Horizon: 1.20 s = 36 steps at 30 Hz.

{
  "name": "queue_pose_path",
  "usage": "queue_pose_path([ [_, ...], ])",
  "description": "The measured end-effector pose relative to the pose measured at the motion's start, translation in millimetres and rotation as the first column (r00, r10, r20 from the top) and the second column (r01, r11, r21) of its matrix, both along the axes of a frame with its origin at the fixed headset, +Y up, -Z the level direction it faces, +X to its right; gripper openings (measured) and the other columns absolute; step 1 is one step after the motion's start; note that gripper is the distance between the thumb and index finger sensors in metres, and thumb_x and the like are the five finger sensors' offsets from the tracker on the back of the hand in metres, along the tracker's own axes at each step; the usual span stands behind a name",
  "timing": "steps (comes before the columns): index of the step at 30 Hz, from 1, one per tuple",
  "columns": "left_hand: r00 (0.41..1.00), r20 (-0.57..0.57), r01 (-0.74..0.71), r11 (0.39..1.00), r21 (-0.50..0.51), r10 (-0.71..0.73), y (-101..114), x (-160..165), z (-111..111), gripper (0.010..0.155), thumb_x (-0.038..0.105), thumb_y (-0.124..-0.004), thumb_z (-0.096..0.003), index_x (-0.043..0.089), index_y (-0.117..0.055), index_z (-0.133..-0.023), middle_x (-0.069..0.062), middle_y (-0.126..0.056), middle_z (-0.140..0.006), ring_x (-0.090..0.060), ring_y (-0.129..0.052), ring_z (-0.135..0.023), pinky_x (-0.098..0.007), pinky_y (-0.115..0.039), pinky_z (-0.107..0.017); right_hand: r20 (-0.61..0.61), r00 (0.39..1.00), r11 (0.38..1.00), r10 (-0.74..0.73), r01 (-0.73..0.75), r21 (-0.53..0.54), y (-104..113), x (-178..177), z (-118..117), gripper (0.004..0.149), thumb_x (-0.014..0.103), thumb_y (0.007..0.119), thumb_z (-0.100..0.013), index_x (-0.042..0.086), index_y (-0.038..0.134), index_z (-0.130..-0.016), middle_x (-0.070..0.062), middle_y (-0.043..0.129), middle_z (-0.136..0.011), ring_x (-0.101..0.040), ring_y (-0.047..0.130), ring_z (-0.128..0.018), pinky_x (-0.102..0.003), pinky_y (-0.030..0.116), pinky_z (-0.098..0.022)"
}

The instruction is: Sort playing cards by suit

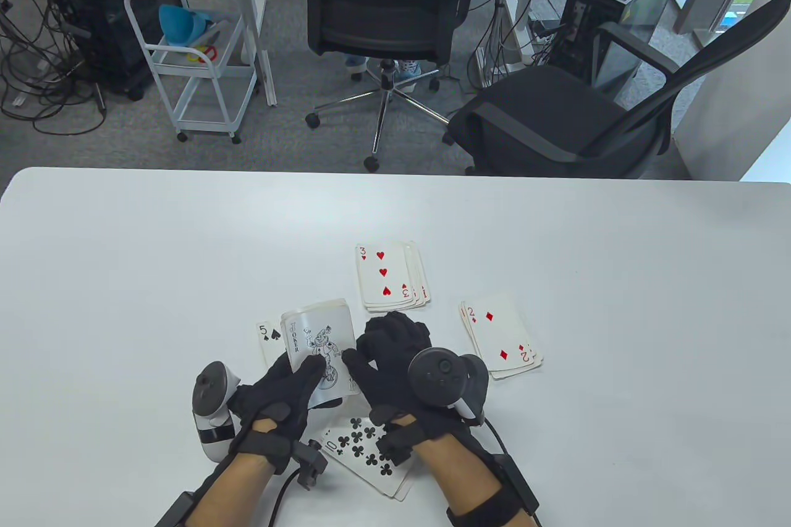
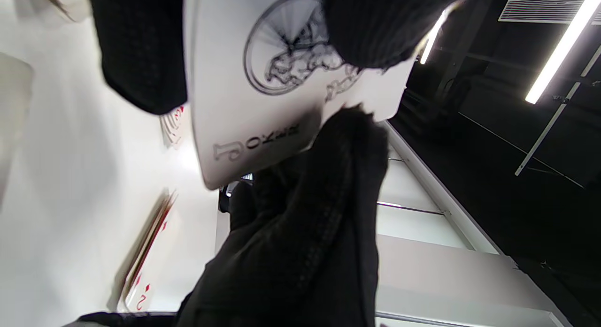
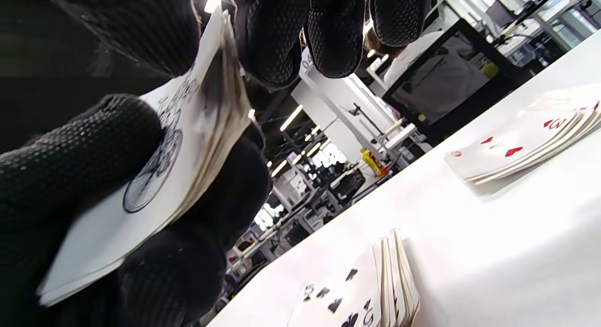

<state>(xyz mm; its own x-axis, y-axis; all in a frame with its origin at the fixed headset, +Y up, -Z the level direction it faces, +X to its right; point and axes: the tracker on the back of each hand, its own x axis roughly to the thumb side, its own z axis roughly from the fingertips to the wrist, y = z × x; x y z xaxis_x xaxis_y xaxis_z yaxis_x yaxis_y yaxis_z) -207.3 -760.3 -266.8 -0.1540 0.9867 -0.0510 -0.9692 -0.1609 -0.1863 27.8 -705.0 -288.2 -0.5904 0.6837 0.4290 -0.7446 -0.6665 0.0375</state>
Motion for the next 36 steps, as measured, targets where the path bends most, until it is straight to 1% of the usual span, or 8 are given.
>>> queue_pose_path([
  [4, 1.0, -0.014, -0.013, 1.0, 0.0, 0.013, 0.5, 0.1, 0.5, 0.05, 0.046, -0.083, -0.0525, 0.026, -0.073, -0.097, 0.002, -0.092, -0.09, -0.025, -0.103, -0.073, -0.037, -0.096, -0.045, -0.025, 0.997, 0.998, 0.07, -0.07, -0.005, -3.7, -5.9, 0.8, 0.06, 0.056, 0.085, -0.051, 0.012, 0.069, -0.089, -0.02, 0.058, -0.105, -0.052, 0.045, -0.102, -0.075, 0.031, -0.067],
  [9, 0.999, -0.034, -0.035, 0.999, -0.018, 0.035, -6.1, -0.2, 0.9, 0.05, 0.05, -0.083, -0.0523, 0.025, -0.075, -0.096, 0.002, -0.095, -0.088, -0.025, -0.104, -0.071, -0.037, -0.096, -0.043, -0.014, 0.999, 0.999, 0.05, -0.05, 0.02, -5.9, -11.4, 4.0, 0.054, 0.051, 0.089, -0.048, 0.01, 0.073, -0.079, -0.02, 0.063, -0.102, -0.051, 0.051, -0.1, -0.075, 0.034, -0.067],
  [14, 0.998, -0.008, -0.055, 0.998, -0.029, 0.054, -9.9, 2.2, -0.5, 0.053, 0.05, -0.081, -0.0526, 0.024, -0.072, -0.098, 0.0, -0.092, -0.09, -0.027, -0.102, -0.073, -0.038, -0.095, -0.045, 0.025, 1.0, 0.998, 0.018, -0.02, 0.057, -1.4, -6.8, 4.7, 0.043, 0.041, 0.086, -0.051, 0.005, 0.08, -0.075, -0.019, 0.072, -0.097, -0.049, 0.061, -0.098, -0.074, 0.039, -0.067],
  [21, 0.997, 0.035, -0.068, 0.997, -0.042, 0.069, -11.4, 4.7, -0.6, 0.054, 0.049, -0.081, -0.053, 0.025, -0.069, -0.099, -0.001, -0.088, -0.093, -0.028, -0.099, -0.076, -0.039, -0.093, -0.048, 0.027, 1.0, 0.997, -0.008, 0.006, 0.076, 1.2, 2.5, 1.1, 0.039, 0.036, 0.078, -0.054, 0.002, 0.09, -0.071, -0.016, 0.081, -0.094, -0.046, 0.066, -0.096, -0.073, 0.043, -0.068],
  [25, 0.997, 0.038, -0.07, 0.997, -0.032, 0.072, -11.1, 6.0, -0.7, 0.054, 0.05, -0.081, -0.0529, 0.026, -0.069, -0.1, -0.001, -0.087, -0.094, -0.028, -0.098, -0.078, -0.039, -0.093, -0.048, 0.045, 0.999, 0.997, -0.001, -0.003, 0.077, -0.5, 5.9, -0.6, 0.04, 0.038, 0.08, -0.054, 0.005, 0.091, -0.074, -0.016, 0.08, -0.095, -0.047, 0.065, -0.096, -0.073, 0.043, -0.068],
  [30, 0.996, 0.048, -0.073, 0.997, -0.032, 0.074, -13.2, 8.3, -0.4, 0.056, 0.051, -0.08, -0.0527, 0.025, -0.068, -0.1, -0.002, -0.086, -0.095, -0.029, -0.097, -0.078, -0.04, -0.093, -0.048, 0.091, 0.996, 0.997, -0.021, 0.014, 0.079, -2.5, 11.7, -2.5, 0.05, 0.04, 0.087, -0.051, 0.009, 0.076, -0.087, -0.019, 0.068, -0.101, -0.048, 0.061, -0.097, -0.072, 0.043, -0.068],
  [33, 0.997, 0.041, -0.062, 0.998, -0.026, 0.063, -12.8, 8.5, -0.5, 0.055, 0.05, -0.079, -0.0531, 0.025, -0.068, -0.1, -0.002, -0.086, -0.095, -0.029, -0.097, -0.078, -0.039, -0.093, -0.048, 0.123, 0.991, 0.995, -0.043, 0.032, 0.09, 1.4, 20.3, -5.6, 0.043, 0.036, 0.085, -0.052, 0.01, 0.077, -0.086, -0.017, 0.069, -0.101, -0.048, 0.061, -0.097, -0.073, 0.042, -0.068],
  [36, 0.999, 0.011, -0.047, 0.998, -0.03, 0.047, -12.5, 5.7, -0.1, 0.053, 0.049, -0.077, -0.0536, 0.024, -0.069, -0.099, -0.002, -0.088, -0.094, -0.029, -0.099, -0.076, -0.039, -0.094, -0.047, 0.23, 0.972, 0.997, -0.046, 0.032, 0.067, 6.3, 43.0, -13.3, 0.039, 0.034, 0.081, -0.054, 0.011, 0.079, -0.086, -0.018, 0.069, -0.101, -0.048, 0.06, -0.098, -0.073, 0.04, -0.068],
])
